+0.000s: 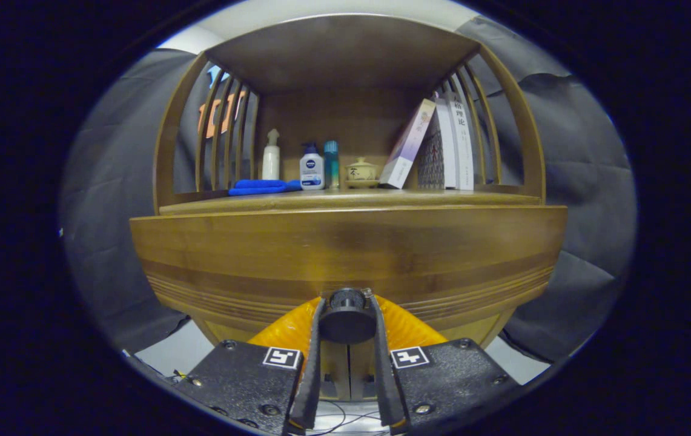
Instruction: Pull open the drawer, take out the items inside it, and place them on the countertop above the cabinet.
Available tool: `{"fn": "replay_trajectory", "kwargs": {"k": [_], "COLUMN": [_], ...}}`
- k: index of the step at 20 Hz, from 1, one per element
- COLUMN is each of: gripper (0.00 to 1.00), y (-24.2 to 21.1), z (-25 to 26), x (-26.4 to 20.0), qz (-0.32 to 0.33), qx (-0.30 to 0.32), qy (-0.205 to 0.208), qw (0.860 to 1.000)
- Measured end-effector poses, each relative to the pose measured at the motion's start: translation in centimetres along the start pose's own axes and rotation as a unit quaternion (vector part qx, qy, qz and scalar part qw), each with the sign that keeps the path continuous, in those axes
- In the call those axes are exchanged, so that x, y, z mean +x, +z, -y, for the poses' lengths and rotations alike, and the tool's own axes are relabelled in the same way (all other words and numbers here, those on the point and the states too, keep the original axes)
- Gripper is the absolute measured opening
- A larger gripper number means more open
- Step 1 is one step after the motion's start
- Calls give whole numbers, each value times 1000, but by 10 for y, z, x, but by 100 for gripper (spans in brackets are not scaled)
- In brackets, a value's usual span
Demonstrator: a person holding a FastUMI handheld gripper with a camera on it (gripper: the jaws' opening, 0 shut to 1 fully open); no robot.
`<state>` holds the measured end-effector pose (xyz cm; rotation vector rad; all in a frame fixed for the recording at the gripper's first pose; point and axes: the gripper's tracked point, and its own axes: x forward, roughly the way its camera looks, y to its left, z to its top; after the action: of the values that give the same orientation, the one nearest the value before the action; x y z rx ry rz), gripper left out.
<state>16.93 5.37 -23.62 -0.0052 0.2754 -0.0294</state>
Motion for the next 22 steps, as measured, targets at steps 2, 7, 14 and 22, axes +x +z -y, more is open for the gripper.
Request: {"fn": "replay_trajectory", "kwargs": {"k": [2,7,14,22], "gripper": [41,41,41,41], "y": [-2,-8,-17,-25], "z": [0,1,3,7], "x": [-9,-34,-69,-104], "qz": [0,-1,-4,-7], "qx": [-1,3,4,1], "qy": [1,4,8,13], "qw": [1000,1000,1000,1000]}}
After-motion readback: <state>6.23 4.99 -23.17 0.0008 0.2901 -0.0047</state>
